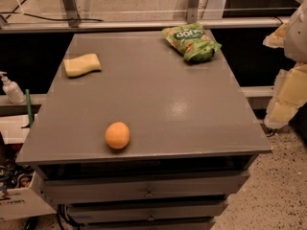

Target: Move orange near sponge

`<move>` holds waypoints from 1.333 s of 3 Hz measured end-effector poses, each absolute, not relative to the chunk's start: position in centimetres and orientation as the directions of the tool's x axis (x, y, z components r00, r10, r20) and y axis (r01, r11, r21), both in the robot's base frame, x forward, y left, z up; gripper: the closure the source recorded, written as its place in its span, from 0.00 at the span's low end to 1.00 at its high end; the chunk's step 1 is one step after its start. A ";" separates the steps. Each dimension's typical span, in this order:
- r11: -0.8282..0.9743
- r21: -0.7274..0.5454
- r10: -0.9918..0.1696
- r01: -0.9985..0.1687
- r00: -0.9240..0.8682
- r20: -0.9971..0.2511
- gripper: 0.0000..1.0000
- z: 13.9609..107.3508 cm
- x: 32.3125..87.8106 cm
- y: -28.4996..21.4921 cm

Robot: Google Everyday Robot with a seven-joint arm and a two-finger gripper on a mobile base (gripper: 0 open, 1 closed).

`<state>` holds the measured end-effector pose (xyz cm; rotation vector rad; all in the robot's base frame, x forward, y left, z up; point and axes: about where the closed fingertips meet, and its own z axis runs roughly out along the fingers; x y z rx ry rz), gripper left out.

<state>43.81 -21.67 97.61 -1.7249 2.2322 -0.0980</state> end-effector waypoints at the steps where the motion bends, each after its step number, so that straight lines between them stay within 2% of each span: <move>1: 0.270 -0.245 -0.953 -0.931 -0.221 -0.207 0.00 97.6 43.8 -21.7; 2: 0.266 -0.255 -0.951 -0.930 -0.210 -0.225 0.00 97.7 43.7 -21.4; 3: 0.258 -0.258 -0.936 -0.931 -0.174 -0.307 0.00 97.0 42.8 -19.4; 4: 0.228 -0.242 -0.891 -0.943 -0.102 -0.443 0.00 96.0 41.9 -14.7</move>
Offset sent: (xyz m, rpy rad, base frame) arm -0.0027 0.0044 -0.0037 0.0382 -0.0134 0.0212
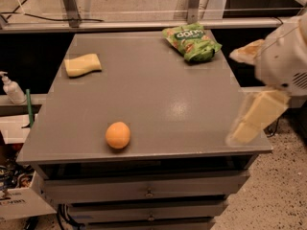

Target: Move orange near sponge

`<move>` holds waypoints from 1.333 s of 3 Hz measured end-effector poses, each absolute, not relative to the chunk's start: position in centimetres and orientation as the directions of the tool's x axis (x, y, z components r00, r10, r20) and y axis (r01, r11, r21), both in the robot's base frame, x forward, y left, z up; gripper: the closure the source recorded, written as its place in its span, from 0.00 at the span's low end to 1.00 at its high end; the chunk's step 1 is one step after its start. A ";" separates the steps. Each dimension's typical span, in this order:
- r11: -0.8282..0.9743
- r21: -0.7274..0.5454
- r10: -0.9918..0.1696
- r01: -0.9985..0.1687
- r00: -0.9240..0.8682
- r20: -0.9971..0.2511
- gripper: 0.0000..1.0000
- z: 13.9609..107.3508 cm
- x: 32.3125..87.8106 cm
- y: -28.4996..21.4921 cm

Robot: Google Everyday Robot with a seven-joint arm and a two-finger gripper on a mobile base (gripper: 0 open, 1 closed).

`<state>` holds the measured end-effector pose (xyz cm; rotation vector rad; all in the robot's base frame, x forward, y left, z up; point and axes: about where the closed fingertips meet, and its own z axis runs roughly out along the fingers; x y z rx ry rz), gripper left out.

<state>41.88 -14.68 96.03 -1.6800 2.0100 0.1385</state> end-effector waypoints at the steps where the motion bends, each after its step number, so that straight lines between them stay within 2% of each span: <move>1: 0.155 -0.215 -0.841 -0.964 -0.014 -0.541 0.00 94.4 40.9 -8.7; 2: 0.162 -0.215 -0.833 -0.963 -0.017 -0.553 0.00 94.2 41.1 -8.6; 4: 0.216 -0.238 -0.679 -0.947 0.029 -0.733 0.00 92.2 45.1 -5.1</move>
Offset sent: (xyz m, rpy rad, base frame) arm 0.0261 0.0641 -0.0483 0.4170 -0.0484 0.0204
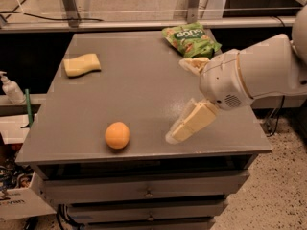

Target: Move orange near sponge

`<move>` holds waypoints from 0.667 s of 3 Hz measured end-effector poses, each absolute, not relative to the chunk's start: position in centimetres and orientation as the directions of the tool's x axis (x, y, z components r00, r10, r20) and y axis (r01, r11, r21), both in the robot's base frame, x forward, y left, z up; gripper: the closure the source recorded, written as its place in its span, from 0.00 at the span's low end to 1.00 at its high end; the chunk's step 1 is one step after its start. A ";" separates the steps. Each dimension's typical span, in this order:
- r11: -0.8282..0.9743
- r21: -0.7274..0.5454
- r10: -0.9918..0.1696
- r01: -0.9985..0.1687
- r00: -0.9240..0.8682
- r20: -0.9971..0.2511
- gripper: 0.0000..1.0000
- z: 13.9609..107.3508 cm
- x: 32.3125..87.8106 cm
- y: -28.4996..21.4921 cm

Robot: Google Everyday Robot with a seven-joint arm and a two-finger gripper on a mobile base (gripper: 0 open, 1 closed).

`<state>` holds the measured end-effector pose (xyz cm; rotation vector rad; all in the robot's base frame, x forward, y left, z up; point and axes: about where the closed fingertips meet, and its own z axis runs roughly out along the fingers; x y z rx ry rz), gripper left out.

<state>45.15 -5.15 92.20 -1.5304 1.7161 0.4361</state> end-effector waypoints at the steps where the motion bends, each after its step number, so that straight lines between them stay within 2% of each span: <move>1: 0.205 -0.240 -0.621 -0.949 0.063 -0.781 0.00 91.6 46.3 -2.7; 2: 0.183 -0.209 -0.580 -0.961 0.066 -0.812 0.00 90.2 46.1 0.1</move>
Offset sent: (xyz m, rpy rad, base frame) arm 0.0084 0.0870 -0.0459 0.1911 0.0503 0.1045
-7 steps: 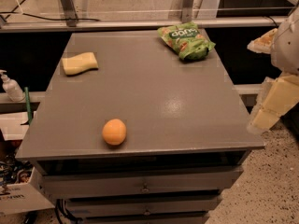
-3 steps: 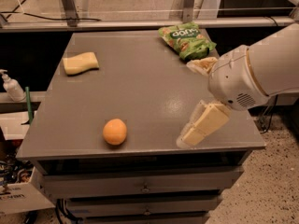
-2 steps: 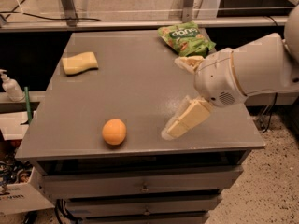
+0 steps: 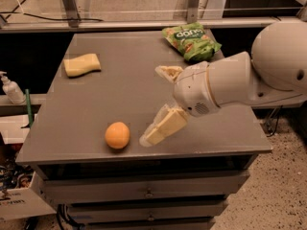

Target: Move orange near sponge

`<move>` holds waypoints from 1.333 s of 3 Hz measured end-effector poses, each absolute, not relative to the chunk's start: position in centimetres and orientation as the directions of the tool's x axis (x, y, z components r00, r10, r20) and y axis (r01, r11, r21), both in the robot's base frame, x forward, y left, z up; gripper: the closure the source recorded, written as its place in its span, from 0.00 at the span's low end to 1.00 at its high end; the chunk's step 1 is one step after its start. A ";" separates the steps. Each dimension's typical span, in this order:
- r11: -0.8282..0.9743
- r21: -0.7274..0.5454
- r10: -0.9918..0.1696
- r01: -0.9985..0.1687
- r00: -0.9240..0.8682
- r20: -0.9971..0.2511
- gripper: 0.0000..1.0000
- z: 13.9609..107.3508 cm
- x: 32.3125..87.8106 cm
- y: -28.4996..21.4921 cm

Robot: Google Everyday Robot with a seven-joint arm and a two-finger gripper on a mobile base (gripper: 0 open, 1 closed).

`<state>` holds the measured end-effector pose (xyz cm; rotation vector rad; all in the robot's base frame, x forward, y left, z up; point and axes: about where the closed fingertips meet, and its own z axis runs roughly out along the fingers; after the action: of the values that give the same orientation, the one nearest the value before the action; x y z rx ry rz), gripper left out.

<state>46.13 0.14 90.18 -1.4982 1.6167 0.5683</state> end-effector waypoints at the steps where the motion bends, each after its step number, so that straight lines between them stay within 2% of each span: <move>1: 0.153 -0.163 -0.541 -0.975 0.056 -0.839 0.00 88.3 45.4 3.5; 4: 0.122 -0.065 -0.504 -0.990 -0.005 -0.864 0.00 83.6 45.0 8.4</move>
Offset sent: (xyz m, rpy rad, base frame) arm -0.0083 0.0868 -0.0674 0.0934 0.1371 0.0826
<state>45.00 8.36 83.55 -1.4867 1.6183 0.7863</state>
